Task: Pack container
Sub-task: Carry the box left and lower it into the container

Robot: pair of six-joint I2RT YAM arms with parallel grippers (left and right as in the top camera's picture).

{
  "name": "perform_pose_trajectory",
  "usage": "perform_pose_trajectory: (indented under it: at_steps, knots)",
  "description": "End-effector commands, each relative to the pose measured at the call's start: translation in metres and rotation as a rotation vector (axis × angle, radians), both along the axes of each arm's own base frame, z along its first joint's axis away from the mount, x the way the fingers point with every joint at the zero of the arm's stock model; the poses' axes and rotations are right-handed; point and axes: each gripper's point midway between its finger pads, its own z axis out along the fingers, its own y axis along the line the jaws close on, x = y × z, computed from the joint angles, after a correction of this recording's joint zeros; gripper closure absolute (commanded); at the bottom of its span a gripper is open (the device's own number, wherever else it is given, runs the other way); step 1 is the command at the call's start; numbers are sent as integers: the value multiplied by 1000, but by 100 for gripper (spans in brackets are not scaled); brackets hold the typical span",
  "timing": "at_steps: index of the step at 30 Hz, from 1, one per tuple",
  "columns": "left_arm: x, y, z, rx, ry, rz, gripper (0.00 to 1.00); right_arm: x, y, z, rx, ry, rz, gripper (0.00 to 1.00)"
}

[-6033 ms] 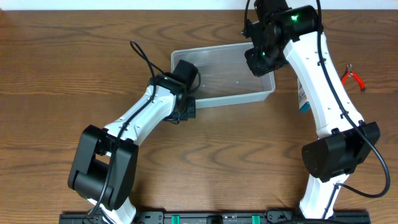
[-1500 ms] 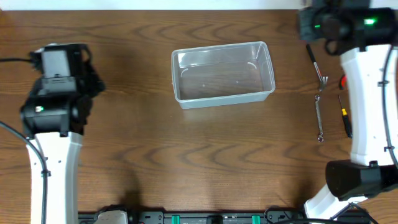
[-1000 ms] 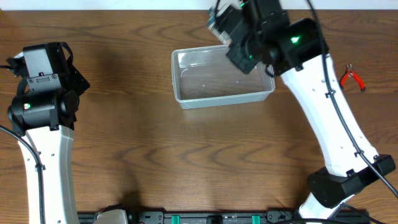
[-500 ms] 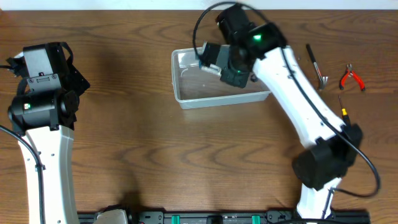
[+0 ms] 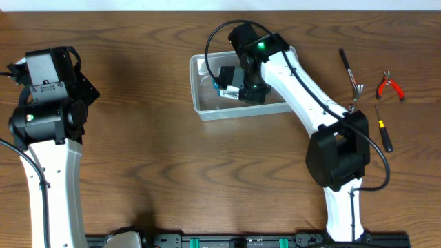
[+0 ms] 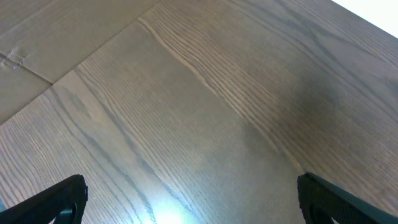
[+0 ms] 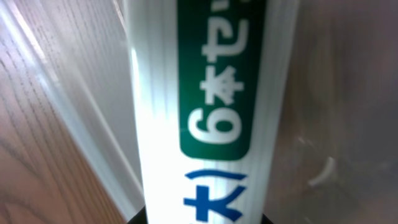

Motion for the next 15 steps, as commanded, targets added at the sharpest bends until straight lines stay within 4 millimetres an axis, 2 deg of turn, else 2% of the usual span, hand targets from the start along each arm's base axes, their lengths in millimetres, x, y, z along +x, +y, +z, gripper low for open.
perform_pose_trajectory:
  at_steps: [1, 15]
  knots:
    - [-1, 4, 3, 12, -7, 23, 2, 0, 2, -12, 25, 39, 8, 99]
    - [-1, 4, 3, 12, -7, 23, 2, -9, 3, -23, 49, 92, 7, 99]
